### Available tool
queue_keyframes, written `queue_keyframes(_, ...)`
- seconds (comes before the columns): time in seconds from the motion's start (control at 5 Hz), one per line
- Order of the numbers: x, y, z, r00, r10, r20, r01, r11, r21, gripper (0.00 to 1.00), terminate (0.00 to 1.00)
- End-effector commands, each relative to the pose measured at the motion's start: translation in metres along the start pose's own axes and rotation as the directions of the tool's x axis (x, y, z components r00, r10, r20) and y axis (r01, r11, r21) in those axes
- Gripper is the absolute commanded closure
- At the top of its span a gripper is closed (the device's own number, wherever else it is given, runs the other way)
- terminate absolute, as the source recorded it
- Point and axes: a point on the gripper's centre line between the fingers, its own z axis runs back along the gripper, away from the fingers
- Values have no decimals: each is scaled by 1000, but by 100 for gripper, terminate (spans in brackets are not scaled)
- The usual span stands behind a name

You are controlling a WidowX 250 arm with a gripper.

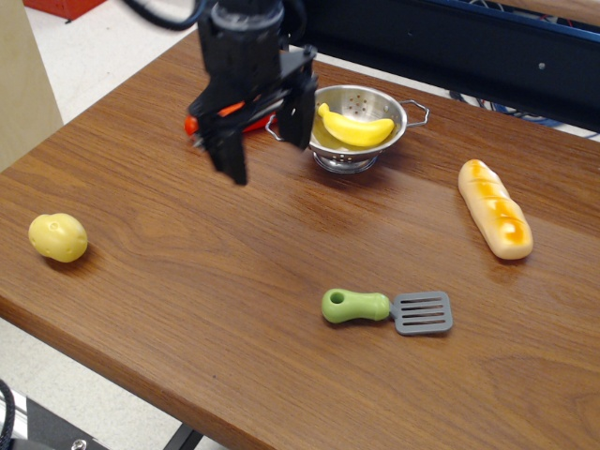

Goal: Take banana out of colander

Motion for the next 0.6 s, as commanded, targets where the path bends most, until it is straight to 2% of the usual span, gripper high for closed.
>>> queue_keyframes(0.0, 11, -68, 29, 936, 329, -124, -346, 925, -157, 0, 0)
queue_keyframes(0.2, 12, -89, 30, 868, 481, -119, -496, 847, -194, 0, 0)
queue_keyframes(0.4, 9, -114, 25, 779, 620, -91, -625, 757, -190, 0, 0)
